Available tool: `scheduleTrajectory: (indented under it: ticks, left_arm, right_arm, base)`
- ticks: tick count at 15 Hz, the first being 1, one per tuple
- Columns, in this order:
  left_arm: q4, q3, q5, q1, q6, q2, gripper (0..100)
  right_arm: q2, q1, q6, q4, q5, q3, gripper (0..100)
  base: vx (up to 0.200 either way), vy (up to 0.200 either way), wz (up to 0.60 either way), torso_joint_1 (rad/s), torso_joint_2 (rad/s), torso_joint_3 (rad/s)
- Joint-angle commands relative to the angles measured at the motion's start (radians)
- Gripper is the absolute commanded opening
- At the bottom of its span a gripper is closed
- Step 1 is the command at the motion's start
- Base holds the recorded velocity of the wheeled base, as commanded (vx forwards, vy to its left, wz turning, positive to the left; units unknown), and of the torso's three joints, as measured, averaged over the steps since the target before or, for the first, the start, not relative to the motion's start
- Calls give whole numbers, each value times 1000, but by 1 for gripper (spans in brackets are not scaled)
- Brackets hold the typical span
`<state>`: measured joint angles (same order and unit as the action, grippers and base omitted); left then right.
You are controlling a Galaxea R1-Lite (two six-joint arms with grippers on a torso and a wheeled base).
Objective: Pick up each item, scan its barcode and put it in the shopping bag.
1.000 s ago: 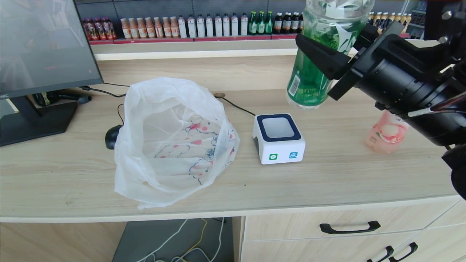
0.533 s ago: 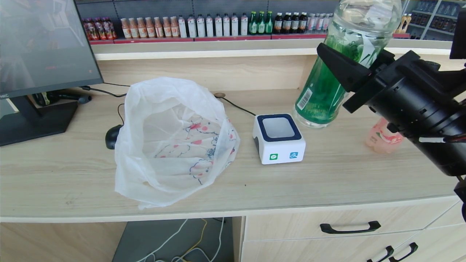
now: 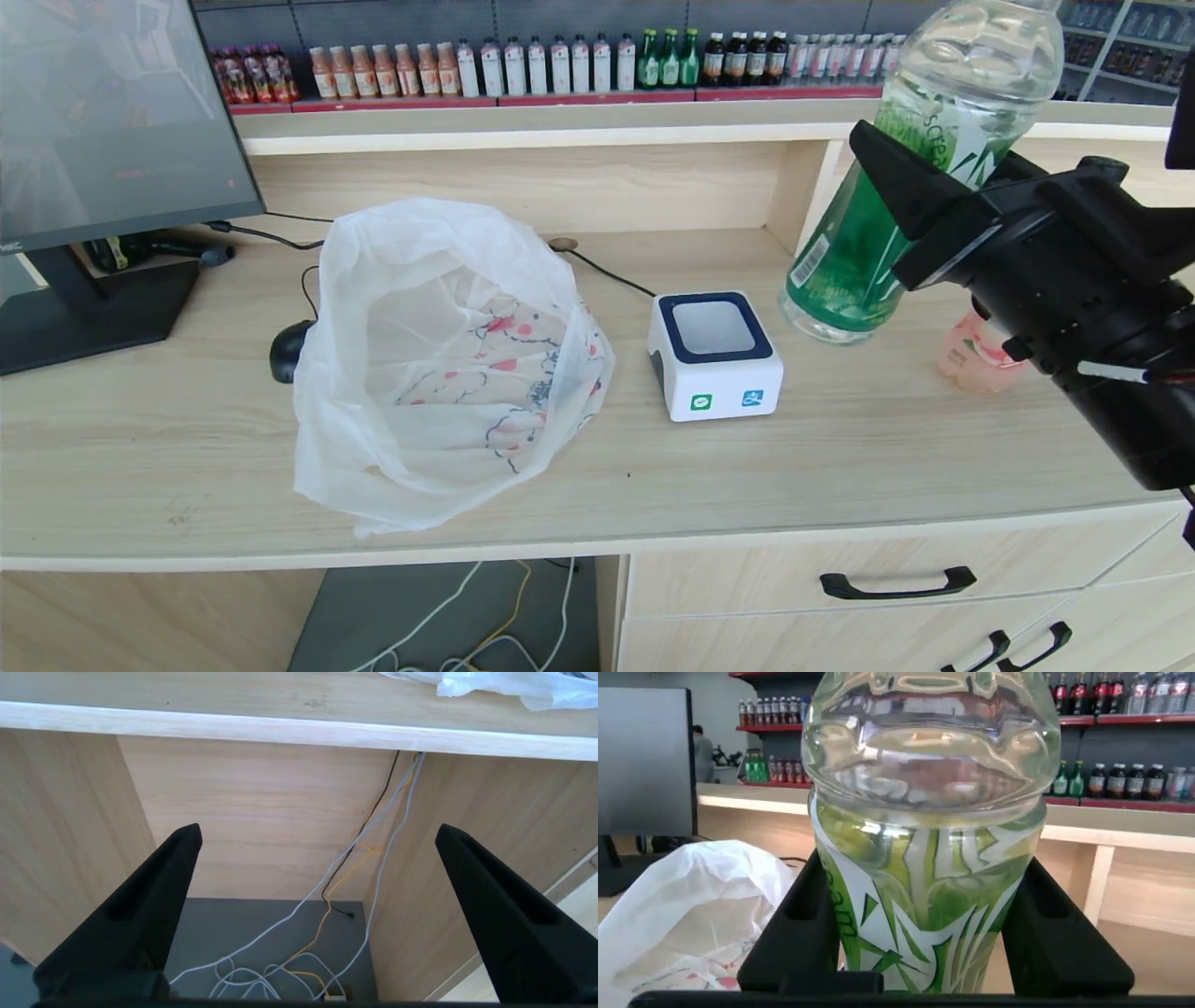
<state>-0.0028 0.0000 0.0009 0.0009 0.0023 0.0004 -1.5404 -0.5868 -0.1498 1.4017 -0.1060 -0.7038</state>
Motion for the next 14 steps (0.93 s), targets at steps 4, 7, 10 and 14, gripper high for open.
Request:
scheduleTrajectory:
  ticks: [4,7,10,14]
  left_arm:
    - [0,0,1,1,-1,0,100]
    - [0,0,1,1,-1,0,100]
    - [0,0,1,1,-1,0,100]
    - [0,0,1,1,-1,0,100]
  right_arm:
    - [-99,-34,1,23,-3,-95,0]
    - [-110,-36,1,40,-3,-100,0]
    - [-104,-36,1,43,-3,-94,0]
    - [-104,-36,3,43,-1,-94,0]
  base:
    - [0,0,0,0,0,0]
    - [0,133,0,-2,2,5]
    - [0,200,0,2,1,2]
    - [0,200,0,-1,6,5]
